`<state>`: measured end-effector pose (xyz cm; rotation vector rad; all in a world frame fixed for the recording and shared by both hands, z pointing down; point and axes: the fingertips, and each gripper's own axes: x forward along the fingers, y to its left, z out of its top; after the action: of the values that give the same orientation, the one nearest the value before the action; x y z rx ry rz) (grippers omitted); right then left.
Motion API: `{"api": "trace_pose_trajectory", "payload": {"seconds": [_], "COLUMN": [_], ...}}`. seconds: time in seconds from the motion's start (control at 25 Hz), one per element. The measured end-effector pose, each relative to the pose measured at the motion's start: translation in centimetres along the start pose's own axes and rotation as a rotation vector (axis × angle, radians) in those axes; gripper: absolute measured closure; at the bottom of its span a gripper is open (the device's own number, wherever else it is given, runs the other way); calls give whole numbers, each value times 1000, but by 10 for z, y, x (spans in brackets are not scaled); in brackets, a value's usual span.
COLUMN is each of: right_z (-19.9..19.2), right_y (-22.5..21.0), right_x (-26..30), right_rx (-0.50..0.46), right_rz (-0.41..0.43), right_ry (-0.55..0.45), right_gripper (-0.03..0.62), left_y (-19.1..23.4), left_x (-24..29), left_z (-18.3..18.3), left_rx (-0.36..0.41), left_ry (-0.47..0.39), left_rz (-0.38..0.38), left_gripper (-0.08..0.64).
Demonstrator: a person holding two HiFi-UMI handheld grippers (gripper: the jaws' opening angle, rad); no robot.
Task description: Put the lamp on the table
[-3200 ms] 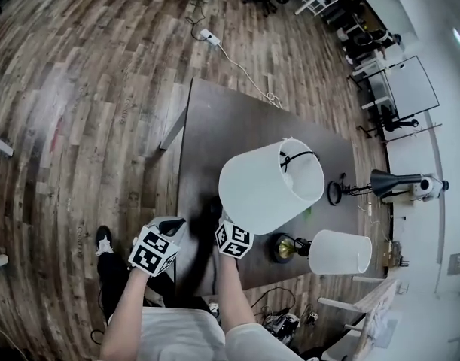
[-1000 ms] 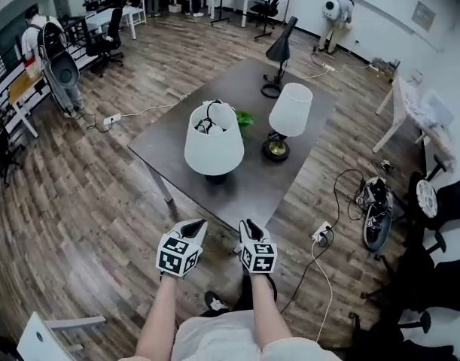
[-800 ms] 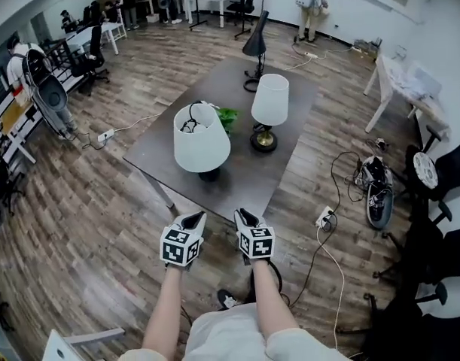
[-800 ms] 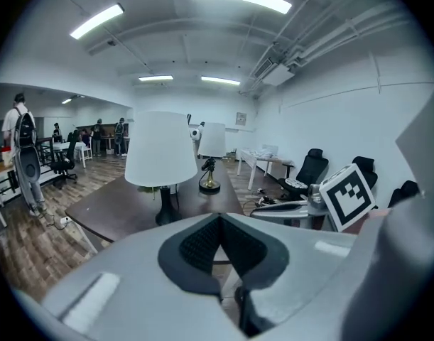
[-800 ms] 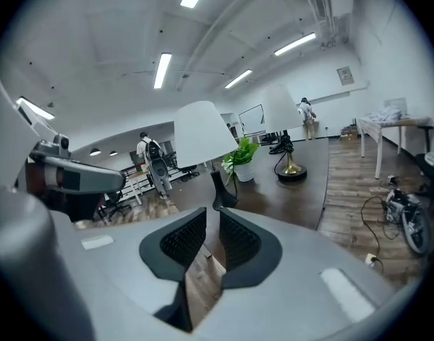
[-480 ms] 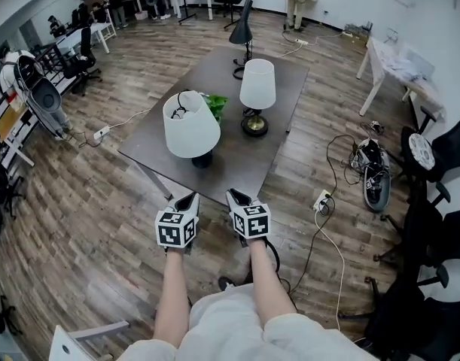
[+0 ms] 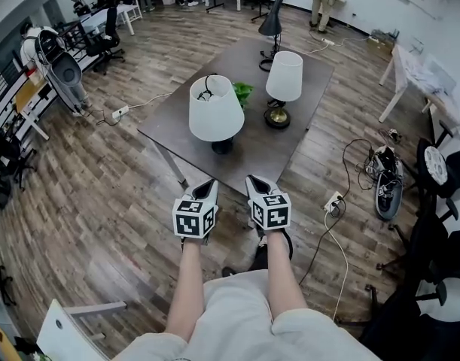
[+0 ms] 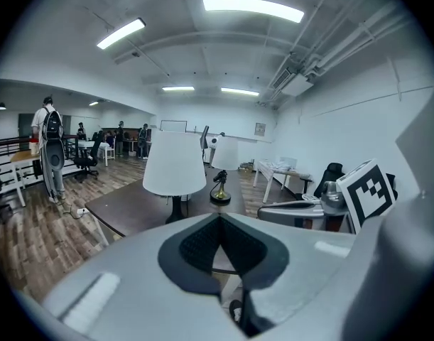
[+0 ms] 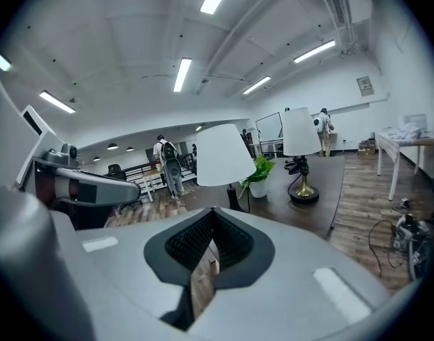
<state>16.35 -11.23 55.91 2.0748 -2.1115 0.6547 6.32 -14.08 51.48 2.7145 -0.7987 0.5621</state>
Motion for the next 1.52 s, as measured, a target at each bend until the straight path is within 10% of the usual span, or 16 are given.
{"api": "trace_pose_trajectory", "payload": {"seconds": [1.52], "right_z": [-16], "right_y": [18], "right_x": [-4], "right_rx": [-64], "right_rz": [32], "right_ry": [52], "right_gripper": [568], "left_y": [11], "left_x": [-26], "left_z": [-25], "left_rx": [-37], "left_ry": [5], "left_rz": [41], "left_gripper": [560]}}
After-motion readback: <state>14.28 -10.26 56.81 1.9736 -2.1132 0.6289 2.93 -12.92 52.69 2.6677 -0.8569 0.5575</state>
